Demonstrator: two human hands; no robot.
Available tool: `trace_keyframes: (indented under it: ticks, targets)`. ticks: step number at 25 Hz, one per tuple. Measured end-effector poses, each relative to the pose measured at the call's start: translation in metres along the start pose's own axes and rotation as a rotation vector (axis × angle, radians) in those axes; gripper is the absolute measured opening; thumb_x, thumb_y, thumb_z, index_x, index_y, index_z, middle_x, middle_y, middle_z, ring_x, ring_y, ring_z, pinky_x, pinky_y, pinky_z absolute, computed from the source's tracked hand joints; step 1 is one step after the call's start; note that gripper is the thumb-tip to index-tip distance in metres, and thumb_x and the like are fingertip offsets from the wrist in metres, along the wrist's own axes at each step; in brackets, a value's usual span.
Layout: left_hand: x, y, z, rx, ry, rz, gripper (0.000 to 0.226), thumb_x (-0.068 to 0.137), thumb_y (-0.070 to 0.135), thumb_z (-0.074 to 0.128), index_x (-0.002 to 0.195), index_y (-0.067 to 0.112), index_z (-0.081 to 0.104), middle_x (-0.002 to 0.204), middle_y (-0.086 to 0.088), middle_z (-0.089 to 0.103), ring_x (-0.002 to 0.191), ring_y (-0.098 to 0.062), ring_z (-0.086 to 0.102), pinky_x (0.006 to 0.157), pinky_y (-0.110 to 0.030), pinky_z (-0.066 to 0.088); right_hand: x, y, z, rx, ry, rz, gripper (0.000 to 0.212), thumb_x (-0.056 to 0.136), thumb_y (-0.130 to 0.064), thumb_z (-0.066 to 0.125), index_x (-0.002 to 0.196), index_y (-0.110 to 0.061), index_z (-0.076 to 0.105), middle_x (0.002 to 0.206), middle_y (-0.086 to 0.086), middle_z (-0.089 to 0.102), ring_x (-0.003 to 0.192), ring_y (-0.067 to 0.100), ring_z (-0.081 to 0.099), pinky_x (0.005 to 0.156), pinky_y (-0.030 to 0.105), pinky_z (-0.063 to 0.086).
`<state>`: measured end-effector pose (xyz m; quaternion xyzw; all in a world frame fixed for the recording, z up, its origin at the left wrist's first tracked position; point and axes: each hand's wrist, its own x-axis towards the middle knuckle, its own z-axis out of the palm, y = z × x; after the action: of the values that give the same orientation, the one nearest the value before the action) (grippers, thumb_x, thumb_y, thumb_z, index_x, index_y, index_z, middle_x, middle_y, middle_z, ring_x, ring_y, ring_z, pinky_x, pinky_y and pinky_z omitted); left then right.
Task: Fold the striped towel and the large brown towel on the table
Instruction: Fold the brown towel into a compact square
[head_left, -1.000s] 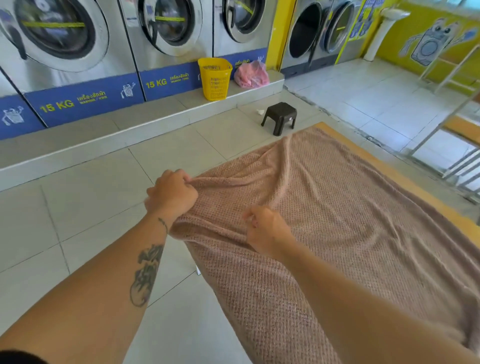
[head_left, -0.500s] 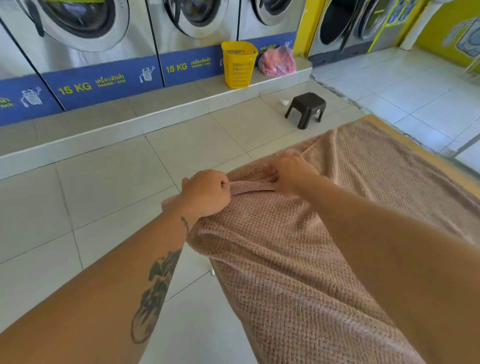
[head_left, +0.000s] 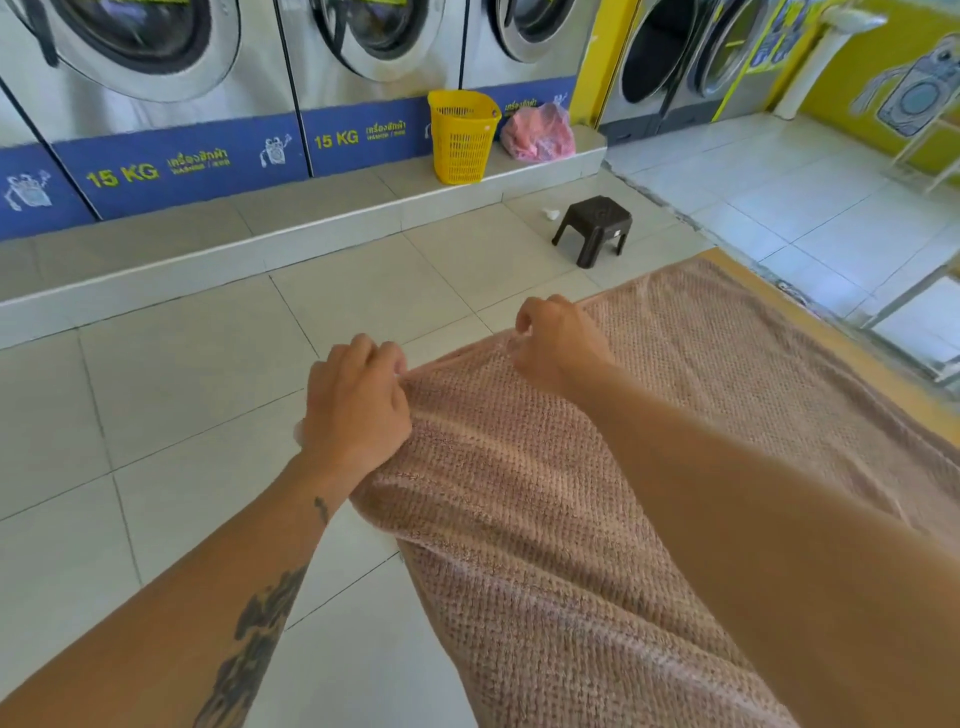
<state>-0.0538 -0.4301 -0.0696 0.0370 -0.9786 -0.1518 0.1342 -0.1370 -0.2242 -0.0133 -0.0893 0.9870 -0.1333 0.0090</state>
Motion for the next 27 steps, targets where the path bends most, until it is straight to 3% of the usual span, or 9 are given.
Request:
trace_keyframes:
  ticks: [2, 5, 9, 14, 19, 22, 24, 27]
  targets:
    - [-0.017, 0.009, 0.005, 0.067, -0.130, 0.059, 0.028, 0.095, 0.025, 0.045, 0.119, 0.024, 0.060, 0.114, 0.000, 0.053, 0.106, -0.026, 0.050, 0.092, -0.044, 0.039, -0.041, 0.012, -0.005, 0.064, -0.090, -0.011, 0.022, 0.090, -0.009, 0.052, 0.107, -0.016, 0.064, 0.109, -0.004, 0.063, 0.088, 0.021, 0.058, 0.091, 0.036, 0.053]
    - [-0.029, 0.025, 0.000, 0.089, -0.215, -0.044, 0.039, 0.098, 0.030, 0.040, 0.134, 0.026, 0.054, 0.132, -0.003, 0.050, 0.121, -0.029, 0.047, 0.103, -0.049, 0.036, -0.117, 0.046, -0.018, 0.167, -0.203, -0.022, 0.034, 0.088, -0.003, 0.046, 0.112, -0.016, 0.066, 0.115, 0.000, 0.066, 0.100, 0.020, 0.064, 0.087, 0.036, 0.057]
    - [-0.091, 0.070, -0.029, -0.104, -0.121, -0.137, 0.032, 0.090, 0.016, 0.051, 0.119, 0.023, 0.061, 0.127, -0.006, 0.053, 0.120, -0.030, 0.048, 0.101, -0.052, 0.038, -0.216, 0.114, -0.050, 0.208, -0.225, 0.074, 0.036, 0.091, -0.005, 0.042, 0.115, -0.018, 0.067, 0.118, 0.000, 0.065, 0.096, 0.018, 0.066, 0.083, 0.035, 0.058]
    - [-0.263, 0.159, -0.053, -0.363, -0.140, -0.278, 0.028, 0.087, 0.007, 0.054, 0.106, 0.026, 0.064, 0.114, -0.002, 0.053, 0.107, -0.027, 0.055, 0.099, -0.050, 0.043, -0.356, 0.175, -0.079, 0.216, -0.298, 0.080, 0.035, 0.089, -0.009, 0.046, 0.111, -0.024, 0.068, 0.112, -0.002, 0.067, 0.102, 0.017, 0.065, 0.089, 0.037, 0.056]
    - [-0.430, 0.245, -0.051, -0.612, -0.283, -0.561, 0.022, 0.092, 0.019, 0.060, 0.114, 0.021, 0.056, 0.109, -0.006, 0.054, 0.097, -0.026, 0.060, 0.080, -0.035, 0.048, -0.501, 0.194, -0.084, 0.316, -0.348, 0.092, 0.032, 0.088, -0.004, 0.045, 0.101, -0.021, 0.069, 0.094, -0.011, 0.060, 0.089, 0.011, 0.060, 0.072, 0.020, 0.047]
    - [-0.488, 0.287, -0.056, -0.721, -0.493, -0.684, 0.034, 0.092, 0.028, 0.063, 0.119, 0.021, 0.043, 0.109, -0.007, 0.058, 0.096, -0.025, 0.061, 0.080, -0.036, 0.049, -0.569, 0.198, -0.060, 0.278, -0.386, 0.062, 0.039, 0.077, -0.006, 0.045, 0.106, -0.023, 0.063, 0.107, -0.004, 0.057, 0.102, 0.019, 0.055, 0.082, 0.029, 0.047]
    - [-0.509, 0.301, -0.062, -0.792, -0.635, -0.711, 0.042, 0.090, 0.026, 0.063, 0.120, 0.026, 0.033, 0.109, -0.007, 0.060, 0.091, -0.023, 0.063, 0.075, -0.035, 0.053, -0.594, 0.198, -0.046, 0.259, -0.358, 0.060, 0.046, 0.070, -0.006, 0.048, 0.111, -0.025, 0.054, 0.116, 0.000, 0.049, 0.111, 0.026, 0.048, 0.085, 0.038, 0.048]
    - [-0.533, 0.305, -0.064, -0.699, -0.690, -0.584, 0.046, 0.090, 0.023, 0.057, 0.120, 0.035, 0.025, 0.103, -0.006, 0.063, 0.081, -0.022, 0.067, 0.061, -0.029, 0.056, -0.603, 0.190, -0.041, 0.221, -0.267, 0.082, 0.049, 0.072, 0.001, 0.052, 0.116, -0.019, 0.049, 0.116, 0.001, 0.046, 0.110, 0.026, 0.046, 0.080, 0.034, 0.046]
